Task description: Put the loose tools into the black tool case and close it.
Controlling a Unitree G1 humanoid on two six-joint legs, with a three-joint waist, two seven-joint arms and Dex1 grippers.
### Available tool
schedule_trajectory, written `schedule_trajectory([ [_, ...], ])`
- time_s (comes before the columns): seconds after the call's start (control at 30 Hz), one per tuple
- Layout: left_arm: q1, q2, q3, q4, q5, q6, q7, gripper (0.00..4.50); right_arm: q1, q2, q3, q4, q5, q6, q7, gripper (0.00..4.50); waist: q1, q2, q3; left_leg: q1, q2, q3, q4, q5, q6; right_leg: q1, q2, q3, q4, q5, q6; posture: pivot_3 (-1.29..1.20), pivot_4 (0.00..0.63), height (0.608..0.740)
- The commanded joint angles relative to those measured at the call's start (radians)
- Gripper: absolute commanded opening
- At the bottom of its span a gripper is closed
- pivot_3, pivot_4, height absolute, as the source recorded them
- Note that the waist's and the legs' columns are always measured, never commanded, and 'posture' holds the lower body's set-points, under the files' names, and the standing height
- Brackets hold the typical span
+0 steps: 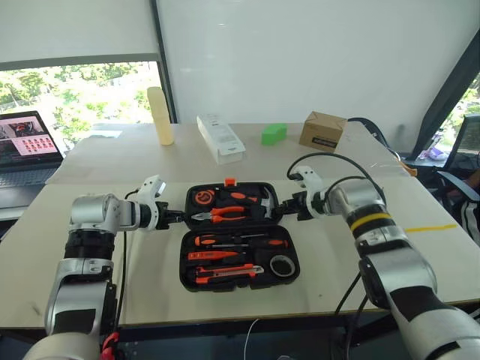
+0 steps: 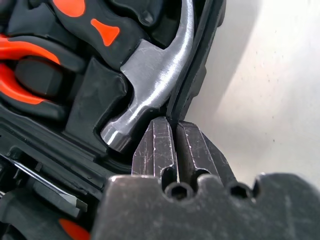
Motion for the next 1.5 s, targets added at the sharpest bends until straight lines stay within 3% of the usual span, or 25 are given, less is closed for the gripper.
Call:
schedule_trajectory([
  [0.03, 0.098, -0.004, 0.099, -0.191, -0.081, -0.203, -0.093, 0.06, 0.145, -0.065, -0.059, -0.338, 0.047, -0.254, 0.105, 0.0, 0.001, 0.0, 0.0, -0.002, 0.0, 0.0, 0.0, 0.0, 0.0, -0.002, 0.0, 0.0, 0.0, 0.0, 0.0, 0.0, 0.15, 0.74],
  [0.17, 0.276, 0.008, 0.105, -0.373, -0.096, -0.449, -0.235, 0.06, 0.338, -0.101, -0.106, -0.558, 0.079, -0.409, 0.137, 0.0, 0.0, 0.0, 0.0, -0.014, -0.001, 0.001, 0.001, 0.0, -0.001, -0.017, -0.001, 0.001, 0.002, 0.0, 0.0, 0.0, 0.15, 0.74],
  [0.3, 0.473, 0.034, 0.06, -0.48, -0.013, -0.777, -0.359, 0.06, 0.526, -0.13, -0.128, -0.628, 0.034, -0.699, 0.158, 0.0, 0.0, 0.0, 0.0, -0.015, -0.002, 0.002, -0.001, 0.0, -0.001, -0.017, -0.001, -0.001, 0.0, 0.0, 0.0, 0.0, 0.15, 0.74],
  [0.5, 0.59, 0.018, 0.036, -0.432, 0.104, -1.192, -0.387, 0.06, 0.64, -0.158, -0.109, -0.533, -0.109, -1.159, 0.1, 0.0, 0.015, 0.0, 0.001, -0.012, -0.001, 0.004, 0.002, 0.001, 0.001, -0.012, -0.001, -0.001, -0.004, 0.0, 0.0, 0.0, 0.15, 0.74],
  [0.63, 0.637, 0.042, -0.001, -0.37, 0.218, -1.518, -0.409, 0.06, 0.671, -0.181, -0.109, -0.435, -0.236, -1.409, -0.023, 0.0, 0.023, 0.0, 0.001, -0.008, -0.001, 0.004, 0.002, 0.001, 0.002, -0.009, 0.0, -0.001, -0.008, 0.002, -0.001, 0.0, 0.15, 0.74],
  [0.77, 0.677, 0.091, -0.06, -0.322, 0.277, -1.765, -0.461, 0.06, 0.702, -0.226, -0.084, -0.344, -0.256, -1.616, -0.029, 0.0, 0.025, 0.0, 0.001, -0.007, 0.001, 0.004, 0.002, 0.0, 0.003, -0.007, -0.001, 0.0, -0.008, 0.002, -0.001, 0.0, 0.15, 0.74],
  [0.93, 0.709, 0.152, -0.113, -0.296, 0.26, -1.894, -0.515, 0.0, 0.688, -0.303, -0.055, -0.24, -0.353, -1.892, -0.077, 1.68, 0.025, 0.0, 0.001, 0.001, 0.004, 0.005, 0.001, -0.006, 0.014, 0.003, -0.001, -0.002, -0.013, 0.001, -0.001, 0.0, 0.15, 0.74],
  [0.97, 0.714, 0.165, -0.124, -0.294, 0.261, -1.916, -0.521, 0.0, 0.682, -0.315, -0.052, -0.215, -0.379, -1.933, -0.095, 2.19, 0.024, 0.0, 0.001, 0.002, 0.005, 0.006, 0.001, -0.006, 0.014, 0.003, -0.001, -0.001, -0.013, 0.001, -0.001, 0.0, 0.15, 0.74],
  [1.0, 0.717, 0.173, -0.132, -0.29, 0.259, -1.93, -0.521, 0.0, 0.676, -0.322, -0.049, -0.195, -0.396, -1.958, -0.109, 2.38, 0.024, 0.0, 0.001, 0.002, 0.005, 0.007, 0.001, -0.006, 0.014, 0.003, 0.0, -0.001, -0.013, 0.001, -0.001, 0.0, 0.15, 0.74],
  [1.2, 0.718, 0.217, -0.137, -0.261, 0.235, -1.957, -0.509, 2.2, 0.65, -0.362, -0.028, -0.099, -0.463, -2.026, -0.187, 4.48, 0.025, 0.0, 0.001, 0.003, 0.006, 0.01, 0.001, -0.006, 0.014, 0.004, 0.0, 0.0, -0.014, 0.001, -0.001, 0.0, 0.15, 0.74],
  [1.3, 0.715, 0.231, -0.12, -0.251, 0.22, -1.91, -0.483, 3.24, 0.659, -0.387, -0.015, -0.077, -0.449, -2.017, -0.197, 4.5, 0.027, 0.0, 0.001, 0.004, 0.006, 0.01, 0.001, -0.006, 0.014, 0.004, 0.0, 0.0, -0.013, 0.001, -0.001, 0.0, 0.15, 0.74],
  [1.4, 0.739, 0.263, -0.088, -0.237, 0.155, -1.745, -0.482, 4.41, 0.694, -0.442, 0.001, -0.071, -0.346, -1.952, -0.132, 4.5, 0.025, 0.0, 0.001, 0.005, 0.007, 0.01, 0.001, -0.007, 0.015, 0.005, 0.0, 0.0, -0.013, 0.001, -0.001, 0.0, 0.15, 0.74],
  [1.43, 0.747, 0.279, -0.08, -0.232, 0.136, -1.684, -0.49, 4.41, 0.716, -0.461, 0.012, -0.082, -0.28, -1.912, -0.078, 4.5, 0.024, 0.0, 0.001, 0.005, 0.008, 0.01, 0.001, -0.007, 0.015, 0.004, 0.0, 0.0, -0.012, 0.001, -0.001, 0.0, 0.15, 0.74],
  [1.5, 0.763, 0.303, -0.066, -0.237, 0.093, -1.605, -0.514, 4.5, 0.764, -0.487, 0.008, -0.121, -0.179, -1.856, -0.025, 3.97, 0.024, 0.0, 0.001, 0.005, 0.01, 0.011, 0.001, -0.007, 0.015, 0.005, 0.002, 0.001, -0.013, 0.001, -0.001, 0.0, 0.15, 0.74],
])
